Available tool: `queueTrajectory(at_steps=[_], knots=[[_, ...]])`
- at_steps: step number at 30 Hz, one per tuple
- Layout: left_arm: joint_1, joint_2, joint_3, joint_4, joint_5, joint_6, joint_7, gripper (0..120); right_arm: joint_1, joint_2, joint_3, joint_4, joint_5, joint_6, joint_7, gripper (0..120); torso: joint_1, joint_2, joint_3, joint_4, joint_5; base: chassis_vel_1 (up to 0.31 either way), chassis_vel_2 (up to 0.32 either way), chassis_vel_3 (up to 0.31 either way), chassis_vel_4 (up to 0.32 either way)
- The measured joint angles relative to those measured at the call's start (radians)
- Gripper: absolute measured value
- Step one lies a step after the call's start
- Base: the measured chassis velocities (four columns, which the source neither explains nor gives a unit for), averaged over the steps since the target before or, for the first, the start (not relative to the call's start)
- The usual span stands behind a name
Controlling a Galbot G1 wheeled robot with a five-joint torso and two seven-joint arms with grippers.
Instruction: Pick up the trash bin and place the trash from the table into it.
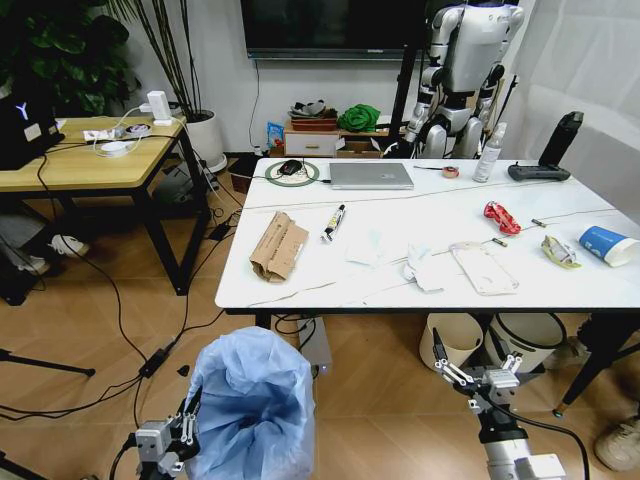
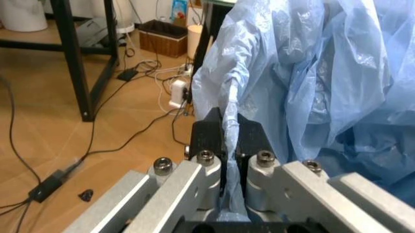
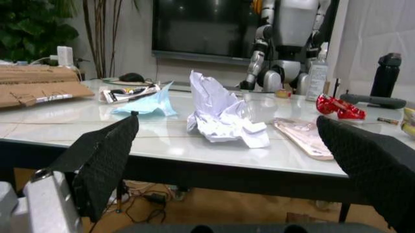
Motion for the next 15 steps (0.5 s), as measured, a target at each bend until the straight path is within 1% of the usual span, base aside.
queueTrajectory(at_steps=[15], knots=[[-0.009, 0.003, 0.0, -0.002, 0.005, 0.036, -0.053, 0, 0.002, 0.0, -0.002, -0.004, -0.002, -0.003, 0.0, 100, -0.003, -0.006, -0.003, 0.0, 0.0, 0.0, 0.0, 0.0, 0.0]])
